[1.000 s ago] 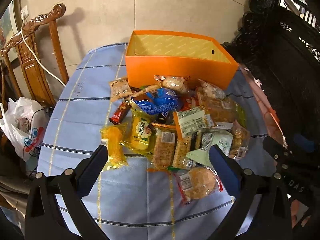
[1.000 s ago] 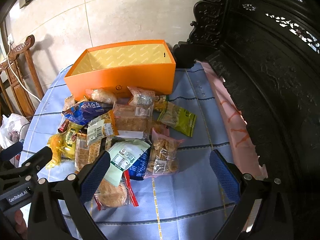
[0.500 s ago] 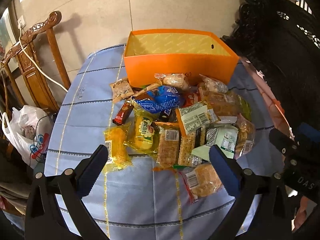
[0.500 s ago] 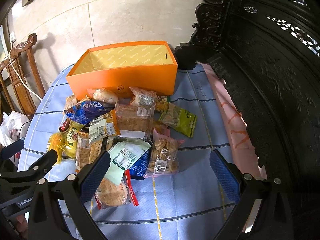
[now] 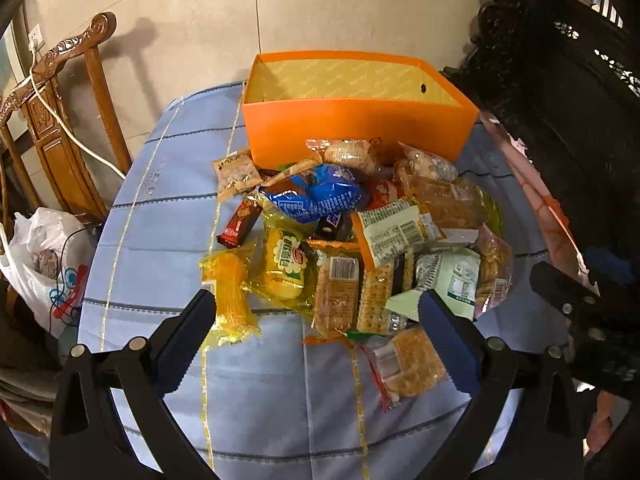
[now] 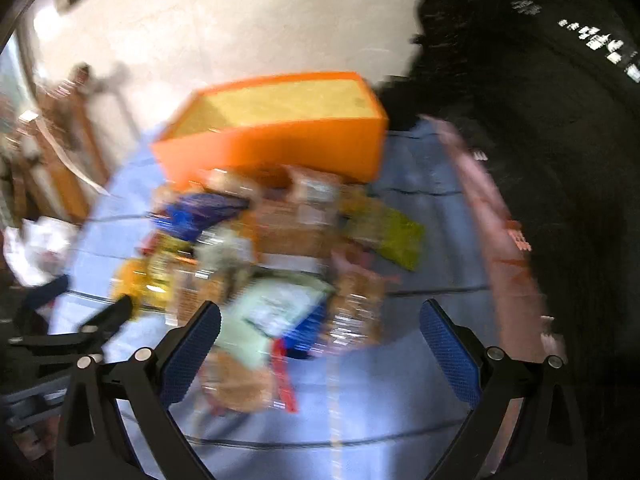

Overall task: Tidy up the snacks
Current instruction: 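Grasp a wafer pack with the left tool while the right tool grasps a green-white bag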

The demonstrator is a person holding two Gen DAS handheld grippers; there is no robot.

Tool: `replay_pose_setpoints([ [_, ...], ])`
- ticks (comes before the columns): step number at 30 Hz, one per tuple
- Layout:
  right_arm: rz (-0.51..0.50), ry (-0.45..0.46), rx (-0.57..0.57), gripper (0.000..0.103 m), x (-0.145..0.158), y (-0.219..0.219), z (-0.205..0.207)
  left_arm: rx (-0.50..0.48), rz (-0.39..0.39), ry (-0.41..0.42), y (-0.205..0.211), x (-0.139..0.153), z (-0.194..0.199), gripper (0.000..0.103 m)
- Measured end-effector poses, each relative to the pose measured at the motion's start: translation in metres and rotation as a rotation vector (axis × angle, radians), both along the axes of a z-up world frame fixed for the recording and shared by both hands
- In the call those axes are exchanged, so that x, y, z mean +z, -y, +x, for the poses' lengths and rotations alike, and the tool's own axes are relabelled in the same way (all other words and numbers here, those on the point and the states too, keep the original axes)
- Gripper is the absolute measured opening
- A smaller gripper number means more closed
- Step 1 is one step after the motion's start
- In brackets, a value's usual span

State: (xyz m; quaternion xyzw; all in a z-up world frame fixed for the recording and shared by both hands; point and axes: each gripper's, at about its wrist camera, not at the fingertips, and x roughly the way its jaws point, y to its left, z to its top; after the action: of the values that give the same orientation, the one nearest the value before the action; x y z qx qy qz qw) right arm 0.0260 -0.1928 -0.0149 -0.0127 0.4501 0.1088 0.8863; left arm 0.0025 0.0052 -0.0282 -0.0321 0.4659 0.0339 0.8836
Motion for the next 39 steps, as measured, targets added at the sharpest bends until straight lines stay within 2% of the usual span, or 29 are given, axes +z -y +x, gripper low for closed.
replay_pose_setpoints([
  [2, 0.071, 0.029, 0.083, 0.099, -0.004, -0.001, 0.0, -0.028, -0.049, 0.064, -0.006, -0.002, -0.003, 0.099],
  [4, 0.093, 0.049, 0.143, 0.099, -0.011, -0.004, 0.003, -0.052, -0.073, 0.121, -0.011, -0.009, 0.0, 0.099],
  [6, 0.076, 0.095, 0.181, 0.099, -0.021, -0.01, 0.008, -0.084, -0.028, 0.154, -0.011, -0.02, 0.007, 0.099],
  [8, 0.041, 0.074, 0.224, 0.099, -0.038, -0.017, 0.019, -0.146, 0.036, 0.144, -0.007, -0.037, 0.017, 0.099],
  [12, 0.101, -0.071, 0.128, 0.099, -0.083, -0.023, 0.044, -0.234, 0.141, 0.104, 0.004, -0.074, 0.032, 0.099],
  [14, 0.133, -0.082, 0.109, 0.1, -0.094, -0.032, 0.05, -0.265, 0.114, 0.092, 0.008, -0.086, 0.042, 0.099],
  [17, 0.055, -0.079, 0.092, 0.099, -0.103, -0.047, 0.052, -0.287, 0.023, 0.092, 0.011, -0.104, 0.057, 0.099],
  [18, 0.03, -0.074, 0.077, 0.083, -0.103, -0.048, 0.053, -0.291, 0.019, 0.119, 0.015, -0.108, 0.058, 0.099],
  [19, 0.014, -0.086, 0.052, 0.072, -0.105, -0.046, 0.055, -0.297, 0.03, 0.133, 0.019, -0.109, 0.057, 0.098],
  [20, 0.012, -0.108, 0.025, 0.07, -0.105, -0.043, 0.057, -0.329, 0.017, 0.119, 0.025, -0.11, 0.059, 0.091],
  [21, 0.028, -0.145, 0.001, 0.062, -0.104, -0.037, 0.058, -0.353, -0.018, 0.115, 0.03, -0.108, 0.059, 0.072],
  [22, 0.047, -0.172, -0.017, 0.048, -0.103, -0.034, 0.057, -0.359, -0.043, 0.103, 0.036, -0.108, 0.059, 0.065],
  [23, 0.068, -0.187, -0.03, 0.044, -0.101, -0.031, 0.055, -0.368, -0.037, 0.09, 0.043, -0.11, 0.06, 0.06],
  [24, 0.078, -0.196, -0.061, 0.043, -0.096, -0.027, 0.051, -0.4, -0.038, 0.073, 0.051, -0.114, 0.06, 0.056],
  [25, 0.066, -0.195, -0.072, 0.042, -0.094, -0.025, 0.048, -0.386, -0.034, 0.059, 0.054, -0.118, 0.061, 0.055],
  [27, 0.057, -0.192, -0.095, 0.042, -0.089, -0.017, 0.041, -0.343, -0.11, 0.026, 0.05, -0.119, 0.061, 0.047],
  [28, 0.086, -0.206, -0.117, 0.042, -0.087, -0.01, 0.038, -0.327, -0.165, -0.002, 0.045, -0.121, 0.06, 0.04],
  [29, 0.115, -0.216, -0.135, 0.042, -0.087, -0.004, 0.038, -0.323, -0.205, -0.027, 0.041, -0.122, 0.06, 0.039],
  [31, 0.148, -0.204, -0.169, 0.042, -0.074, 0.008, 0.029, -0.32, -0.202, -0.04, 0.036, -0.117, 0.052, 0.039],
  [34, 0.119, -0.123, -0.166, 0.042, -0.049, 0.013, 0.024, -0.316, -0.184, 0.002, 0.029, -0.097, 0.038, 0.039],
  [39, 0.205, -0.083, -0.197, 0.042, -0.022, 0.036, 0.024, -0.262, -0.248, 0.041, 0.009, -0.066, 0.028, 0.039],
])
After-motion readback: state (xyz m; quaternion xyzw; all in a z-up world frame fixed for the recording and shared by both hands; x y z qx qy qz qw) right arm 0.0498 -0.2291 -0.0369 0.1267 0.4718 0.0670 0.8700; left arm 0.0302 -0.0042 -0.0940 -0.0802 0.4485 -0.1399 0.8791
